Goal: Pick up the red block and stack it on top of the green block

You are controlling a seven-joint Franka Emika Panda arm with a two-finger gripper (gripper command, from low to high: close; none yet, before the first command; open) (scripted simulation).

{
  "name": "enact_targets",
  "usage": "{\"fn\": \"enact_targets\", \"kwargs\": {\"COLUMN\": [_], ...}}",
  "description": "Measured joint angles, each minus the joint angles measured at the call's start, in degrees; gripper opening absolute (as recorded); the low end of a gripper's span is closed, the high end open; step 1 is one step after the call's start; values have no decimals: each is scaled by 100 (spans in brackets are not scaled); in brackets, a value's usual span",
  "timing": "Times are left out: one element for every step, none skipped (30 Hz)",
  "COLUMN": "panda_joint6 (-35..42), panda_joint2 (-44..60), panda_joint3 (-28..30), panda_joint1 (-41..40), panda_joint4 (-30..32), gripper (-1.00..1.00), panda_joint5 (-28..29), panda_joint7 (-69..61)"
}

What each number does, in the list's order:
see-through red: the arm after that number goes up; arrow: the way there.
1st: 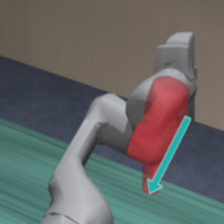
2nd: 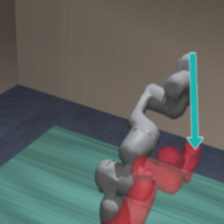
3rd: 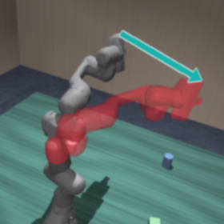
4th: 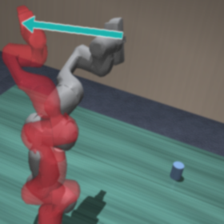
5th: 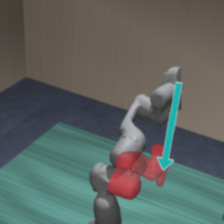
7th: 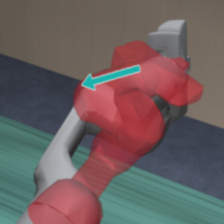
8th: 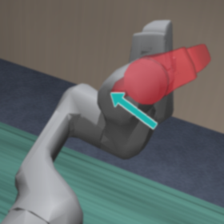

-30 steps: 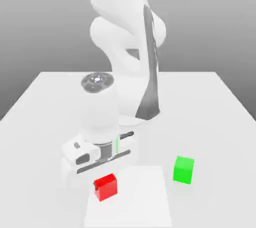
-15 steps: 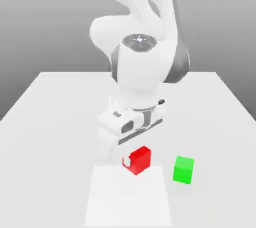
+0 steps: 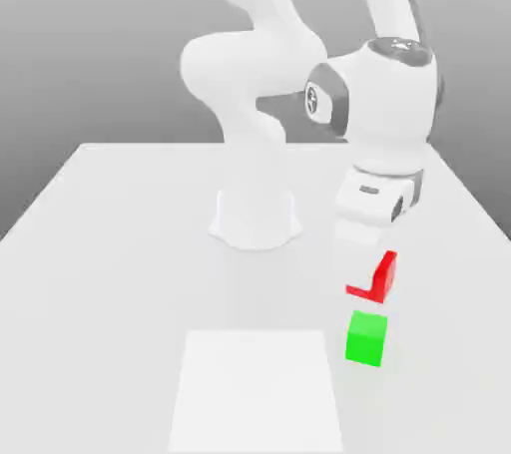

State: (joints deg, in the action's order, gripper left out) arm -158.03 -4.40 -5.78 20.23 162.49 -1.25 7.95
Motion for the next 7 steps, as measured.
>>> {"fn": "enact_targets", "kwargs": {"panda_joint6": [-189, -383, -579, -746, -746, -746, -746], "panda_joint2": [196, 397, 602, 778, 778, 778, 778], "panda_joint3": [-1, 34, 55, 75, 75, 75, 75], "panda_joint1": [-7, 20, 25, 23, 23, 23, 23], "panda_joint4": [-6, -14, -22, -29, -29, -29, -29], "gripper": [-100, -100, -100, 100, 100, 100, 100], "panda_joint5": [47, 108, 179, 241, 241, 241, 241], "panda_joint7": [34, 78, 128, 171, 171, 171, 171]}}
